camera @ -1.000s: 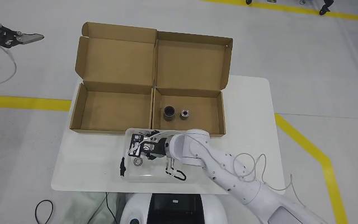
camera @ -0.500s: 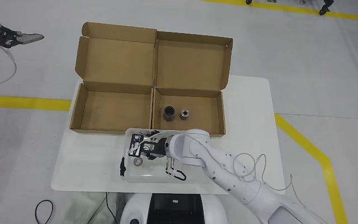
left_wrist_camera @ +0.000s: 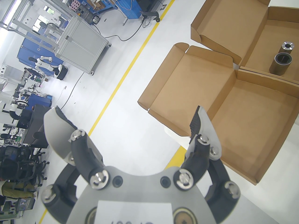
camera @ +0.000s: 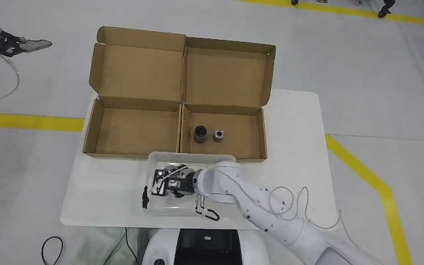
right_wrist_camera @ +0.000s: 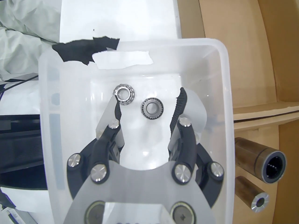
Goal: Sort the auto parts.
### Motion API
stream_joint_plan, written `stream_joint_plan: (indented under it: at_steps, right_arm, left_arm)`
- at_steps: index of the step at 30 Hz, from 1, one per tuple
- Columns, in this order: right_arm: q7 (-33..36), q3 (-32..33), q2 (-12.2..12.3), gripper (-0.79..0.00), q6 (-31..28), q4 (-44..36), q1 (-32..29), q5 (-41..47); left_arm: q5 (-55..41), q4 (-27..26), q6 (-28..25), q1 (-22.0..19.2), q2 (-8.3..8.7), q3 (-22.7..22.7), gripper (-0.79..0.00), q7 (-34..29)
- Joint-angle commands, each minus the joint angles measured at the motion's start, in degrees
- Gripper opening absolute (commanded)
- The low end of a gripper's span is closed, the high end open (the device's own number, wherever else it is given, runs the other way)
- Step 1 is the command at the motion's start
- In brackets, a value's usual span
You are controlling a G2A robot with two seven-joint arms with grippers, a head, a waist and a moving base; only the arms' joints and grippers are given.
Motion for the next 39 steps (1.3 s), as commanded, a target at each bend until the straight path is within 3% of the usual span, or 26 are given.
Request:
stream_joint_plan:
  at_steps: [1, 5, 12, 17, 35, 39]
  right_arm:
    - [0.48, -0.20, -0.15, -0.394, 1.03, 0.37, 0.05, -0.59]
    - [-0.76, -0.62, -0.35, -0.453, 3.43, 1.25, -0.97, -1.93]
    - [0.21, -1.69, -1.10, -0.394, 3.62, 4.36, -0.18, -2.71]
    - [-0.93, -1.98, -1.52, -0.403, 5.68, 5.52, -0.18, -4.52]
    - [-4.68, -3.55, -3.93, -0.409, 4.42, 11.78, 2.34, -4.27]
    - [-5.35, -4.19, -4.61, -0.440, 4.40, 12.98, 2.82, -4.50]
  left_arm:
    - [0.00, 0.00, 0.00, 0.00, 0.00, 0.00, 0.000, 0.00]
    - [0.00, 0.00, 0.00, 0.00, 0.00, 0.00, 0.000, 0.00]
    - [0.00, 0.00, 0.00, 0.00, 0.00, 0.00, 0.000, 0.00]
    - [0.00, 0.00, 0.00, 0.00, 0.00, 0.00, 0.000, 0.00]
    - [0.00, 0.00, 0.00, 0.00, 0.00, 0.00, 0.000, 0.00]
    - [0.00, 0.00, 0.00, 0.00, 0.00, 0.00, 0.000, 0.00]
